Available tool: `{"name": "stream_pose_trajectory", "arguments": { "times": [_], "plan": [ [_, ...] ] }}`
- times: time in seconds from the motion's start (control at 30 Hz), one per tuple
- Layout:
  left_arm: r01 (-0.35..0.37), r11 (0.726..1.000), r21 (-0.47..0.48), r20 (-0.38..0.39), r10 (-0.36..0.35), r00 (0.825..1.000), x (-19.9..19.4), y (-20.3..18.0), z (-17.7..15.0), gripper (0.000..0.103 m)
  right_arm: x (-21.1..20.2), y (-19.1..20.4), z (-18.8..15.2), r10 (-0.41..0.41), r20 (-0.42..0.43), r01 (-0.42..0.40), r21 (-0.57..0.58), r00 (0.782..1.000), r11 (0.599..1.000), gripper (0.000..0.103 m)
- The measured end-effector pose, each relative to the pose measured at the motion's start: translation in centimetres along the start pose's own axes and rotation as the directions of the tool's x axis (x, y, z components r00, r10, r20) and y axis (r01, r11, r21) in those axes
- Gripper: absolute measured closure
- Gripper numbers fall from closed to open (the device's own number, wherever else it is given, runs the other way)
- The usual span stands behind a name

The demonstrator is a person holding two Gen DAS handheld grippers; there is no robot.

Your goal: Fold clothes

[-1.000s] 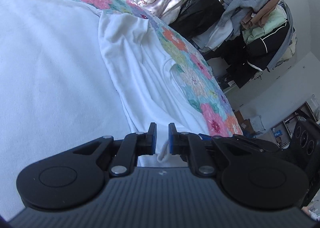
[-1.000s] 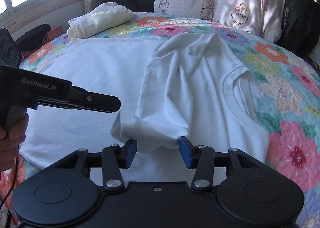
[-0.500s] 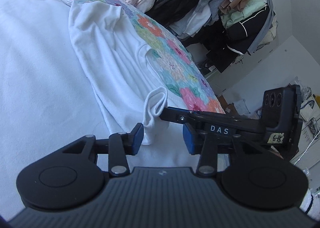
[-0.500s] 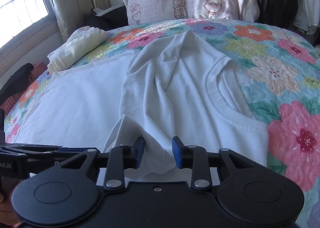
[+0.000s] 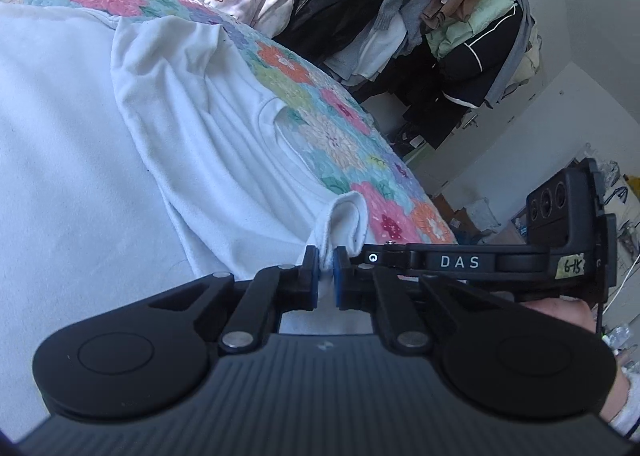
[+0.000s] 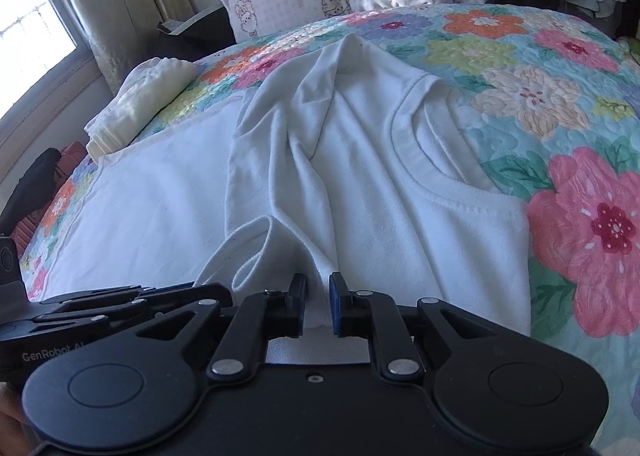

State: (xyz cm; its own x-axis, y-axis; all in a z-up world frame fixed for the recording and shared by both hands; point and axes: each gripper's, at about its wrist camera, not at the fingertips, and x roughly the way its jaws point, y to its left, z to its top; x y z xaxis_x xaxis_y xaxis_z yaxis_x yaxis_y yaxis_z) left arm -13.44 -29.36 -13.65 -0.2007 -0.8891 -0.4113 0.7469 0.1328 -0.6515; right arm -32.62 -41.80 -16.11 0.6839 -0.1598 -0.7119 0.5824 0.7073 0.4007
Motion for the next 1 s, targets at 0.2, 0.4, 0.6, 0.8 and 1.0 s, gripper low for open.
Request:
{"name": "stream_pose_trajectory", "arguments": {
  "times": [0.2, 0.4, 0.6, 0.8, 1.0],
  "plan": [
    [-0.022, 1.0, 0.002, 0.017, 0.022, 1.0, -1.0, -0.6, 0.2, 0.096, -1.6, -2.1, -1.0, 0.169, 0.0, -0.163, 0.271, 0.986, 0.949, 0.063],
    [-0.045, 0.998, 0.048, 0.028, 0.044, 0.999, -1.8, -1.4, 0.3, 0.096, -4.5, 1.9, -2.9, 0.098, 0.048, -0.097, -0.021, 0.994, 0.995, 0.057],
    [-0.041, 0.996, 0.084, 0.042, 0.038, 0.998, -2.5, -2.3, 0.4, 0.096, -5.1, 2.7, -3.2, 0.134, 0.096, -0.129, -0.055, 0.986, 0.99, 0.048],
    [-0.053, 0.992, 0.117, 0.071, 0.045, 0.996, -3.5, -3.2, 0.7, 0.096, -3.3, 5.3, -4.3, -0.039, 0.157, 0.083, -0.282, 0.987, 0.956, 0.039],
    [-0.07, 0.991, 0.113, 0.186, 0.049, 0.981, -8.4, -4.6, 2.0, 0.096, -4.0, 7.2, -1.6, -0.069, 0.345, 0.237, -0.471, 0.936, 0.85, 0.098]
  ]
}}
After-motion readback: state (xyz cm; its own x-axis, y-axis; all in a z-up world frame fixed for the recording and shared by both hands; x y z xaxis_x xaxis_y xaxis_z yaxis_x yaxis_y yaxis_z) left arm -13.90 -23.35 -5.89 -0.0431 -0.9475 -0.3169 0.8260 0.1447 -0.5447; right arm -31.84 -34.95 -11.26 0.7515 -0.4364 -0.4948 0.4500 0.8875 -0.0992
